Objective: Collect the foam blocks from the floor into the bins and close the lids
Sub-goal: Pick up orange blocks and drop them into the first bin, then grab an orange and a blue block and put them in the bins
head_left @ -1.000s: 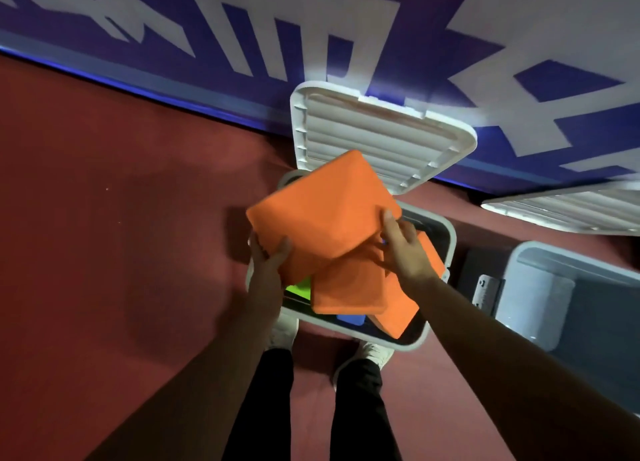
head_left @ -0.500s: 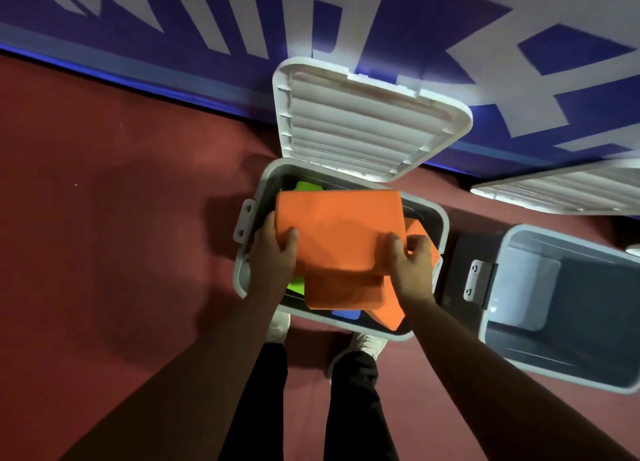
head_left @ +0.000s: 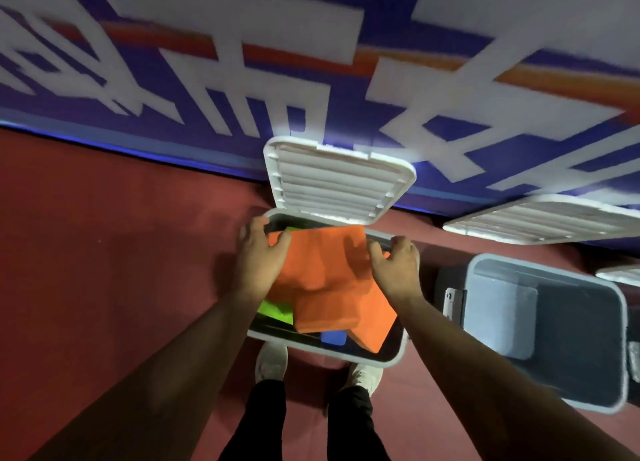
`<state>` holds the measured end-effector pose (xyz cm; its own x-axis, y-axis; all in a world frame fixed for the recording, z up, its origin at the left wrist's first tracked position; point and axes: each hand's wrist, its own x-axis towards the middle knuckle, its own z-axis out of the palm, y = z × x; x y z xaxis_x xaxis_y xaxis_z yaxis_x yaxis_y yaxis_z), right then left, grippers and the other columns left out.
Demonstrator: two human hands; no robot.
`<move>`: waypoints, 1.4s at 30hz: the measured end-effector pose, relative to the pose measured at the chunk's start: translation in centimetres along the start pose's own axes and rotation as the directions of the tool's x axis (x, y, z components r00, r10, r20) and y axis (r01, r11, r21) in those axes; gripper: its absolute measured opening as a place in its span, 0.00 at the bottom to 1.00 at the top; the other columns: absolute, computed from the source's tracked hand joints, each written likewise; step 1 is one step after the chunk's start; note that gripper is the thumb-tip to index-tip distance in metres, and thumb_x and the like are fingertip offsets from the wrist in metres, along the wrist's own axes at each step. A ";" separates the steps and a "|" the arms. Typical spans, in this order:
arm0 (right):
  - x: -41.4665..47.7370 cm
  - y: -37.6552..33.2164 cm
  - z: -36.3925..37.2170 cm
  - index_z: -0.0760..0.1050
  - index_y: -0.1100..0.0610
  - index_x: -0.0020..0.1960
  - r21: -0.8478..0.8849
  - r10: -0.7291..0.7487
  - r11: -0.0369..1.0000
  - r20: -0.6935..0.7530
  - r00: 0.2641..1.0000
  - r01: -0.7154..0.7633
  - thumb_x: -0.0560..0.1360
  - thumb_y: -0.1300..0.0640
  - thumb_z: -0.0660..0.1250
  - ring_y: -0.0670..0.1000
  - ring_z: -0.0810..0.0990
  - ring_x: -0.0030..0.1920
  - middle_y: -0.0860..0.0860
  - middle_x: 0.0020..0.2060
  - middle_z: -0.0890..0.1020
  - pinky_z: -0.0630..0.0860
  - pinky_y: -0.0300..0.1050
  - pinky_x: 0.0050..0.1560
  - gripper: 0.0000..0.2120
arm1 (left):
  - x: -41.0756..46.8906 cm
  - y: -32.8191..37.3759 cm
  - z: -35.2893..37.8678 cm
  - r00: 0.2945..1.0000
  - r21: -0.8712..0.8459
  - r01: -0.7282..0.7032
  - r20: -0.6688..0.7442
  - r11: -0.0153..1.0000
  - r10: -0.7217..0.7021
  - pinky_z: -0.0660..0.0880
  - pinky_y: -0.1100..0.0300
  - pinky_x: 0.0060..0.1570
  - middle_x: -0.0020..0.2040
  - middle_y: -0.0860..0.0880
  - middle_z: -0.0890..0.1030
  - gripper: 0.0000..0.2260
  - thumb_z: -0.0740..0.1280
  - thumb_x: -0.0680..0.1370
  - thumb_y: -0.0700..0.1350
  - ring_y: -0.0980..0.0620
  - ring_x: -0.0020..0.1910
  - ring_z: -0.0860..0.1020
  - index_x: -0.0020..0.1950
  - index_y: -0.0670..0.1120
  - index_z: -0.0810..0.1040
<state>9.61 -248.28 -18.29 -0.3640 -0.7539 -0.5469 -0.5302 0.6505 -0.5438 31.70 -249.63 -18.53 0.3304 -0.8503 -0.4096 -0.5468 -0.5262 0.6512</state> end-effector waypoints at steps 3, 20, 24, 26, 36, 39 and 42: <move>-3.6 -4.0 -6.6 0.65 0.61 0.69 -0.029 -0.066 0.997 -0.025 0.998 0.065 0.76 0.43 0.64 0.60 0.72 0.64 0.59 0.65 0.70 0.70 0.56 0.65 0.29 | -2.2 7.0 -4.4 0.990 -0.036 -0.126 0.058 0.991 0.128 0.72 0.55 0.55 0.55 0.43 0.80 0.12 0.69 0.76 0.45 0.45 0.57 0.77 0.58 0.43 0.77; -28.1 -18.9 -29.8 0.69 0.53 0.68 -0.182 -0.235 0.970 -0.558 0.796 0.159 0.75 0.38 0.63 0.58 0.73 0.63 0.55 0.64 0.72 0.70 0.58 0.65 0.27 | -14.9 35.0 -24.7 0.620 0.049 -0.776 0.247 0.629 0.745 0.71 0.59 0.47 0.58 0.51 0.74 0.12 0.63 0.80 0.51 0.52 0.53 0.75 0.62 0.49 0.73; -34.2 -18.1 -28.2 0.69 0.55 0.70 -0.083 -0.092 0.995 -0.686 0.722 0.048 0.76 0.39 0.63 0.58 0.72 0.65 0.56 0.66 0.71 0.68 0.56 0.67 0.29 | -16.9 35.4 -25.6 0.427 0.021 -0.891 0.382 0.454 0.820 0.73 0.59 0.46 0.57 0.52 0.73 0.10 0.62 0.81 0.51 0.53 0.52 0.74 0.60 0.50 0.72; -38.2 -16.7 -27.7 0.69 0.55 0.69 -0.022 -0.005 1.000 -0.722 0.692 -0.016 0.75 0.39 0.63 0.58 0.72 0.64 0.56 0.64 0.71 0.68 0.57 0.66 0.28 | -19.3 35.1 -25.2 0.329 -0.043 -0.921 0.443 0.386 0.834 0.74 0.57 0.48 0.57 0.52 0.73 0.10 0.62 0.80 0.51 0.53 0.52 0.75 0.59 0.50 0.73; -62.8 -1.0 -22.1 0.71 0.58 0.67 0.393 0.521 0.830 -0.800 0.299 -0.395 0.76 0.42 0.65 0.62 0.75 0.60 0.58 0.61 0.73 0.70 0.54 0.61 0.26 | -43.0 27.6 -18.2 -0.240 -0.402 -0.912 0.680 0.078 0.693 0.72 0.55 0.53 0.53 0.48 0.78 0.11 0.66 0.77 0.49 0.48 0.51 0.77 0.55 0.45 0.77; -69.8 3.6 -18.1 0.71 0.57 0.68 0.494 0.627 0.732 -0.759 0.177 -0.469 0.76 0.42 0.66 0.61 0.73 0.62 0.57 0.61 0.72 0.69 0.54 0.62 0.27 | -51.2 22.1 -16.6 -0.408 -0.511 -0.859 0.702 0.015 0.583 0.73 0.54 0.54 0.52 0.46 0.79 0.09 0.67 0.77 0.47 0.47 0.52 0.77 0.53 0.44 0.78; -76.6 8.1 -13.1 0.71 0.57 0.64 0.593 0.728 0.613 -0.681 0.080 -0.522 0.76 0.41 0.64 0.61 0.72 0.63 0.57 0.59 0.72 0.68 0.54 0.60 0.24 | -58.4 15.5 -15.7 -0.529 -0.573 -0.818 0.725 -0.039 0.442 0.70 0.58 0.51 0.52 0.47 0.78 0.09 0.66 0.77 0.47 0.47 0.51 0.76 0.53 0.44 0.78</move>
<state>23.12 -186.49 27.54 -0.9366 0.3503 -0.0062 0.3194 0.8467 -0.4255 15.99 -208.24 25.52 -0.9739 0.2231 0.0417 0.1919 0.7113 0.6761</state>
